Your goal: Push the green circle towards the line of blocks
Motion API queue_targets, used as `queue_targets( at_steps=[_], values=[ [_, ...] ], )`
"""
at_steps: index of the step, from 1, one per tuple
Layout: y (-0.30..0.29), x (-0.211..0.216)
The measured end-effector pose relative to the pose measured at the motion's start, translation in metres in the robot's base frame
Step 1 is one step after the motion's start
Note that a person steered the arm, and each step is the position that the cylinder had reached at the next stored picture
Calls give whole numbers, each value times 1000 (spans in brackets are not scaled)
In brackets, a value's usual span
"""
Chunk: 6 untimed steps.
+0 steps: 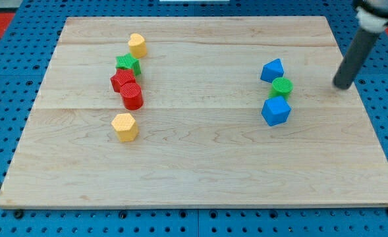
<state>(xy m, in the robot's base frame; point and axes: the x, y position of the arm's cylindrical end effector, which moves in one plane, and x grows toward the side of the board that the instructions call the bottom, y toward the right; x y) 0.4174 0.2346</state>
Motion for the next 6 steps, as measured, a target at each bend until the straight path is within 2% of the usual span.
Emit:
queue_targets(
  at_steps=[1, 2, 3, 5, 6],
  values=[
    [-112, 20],
    [-125, -27],
    [-63, -20],
    [-101, -66],
    [-157, -81]
  ],
)
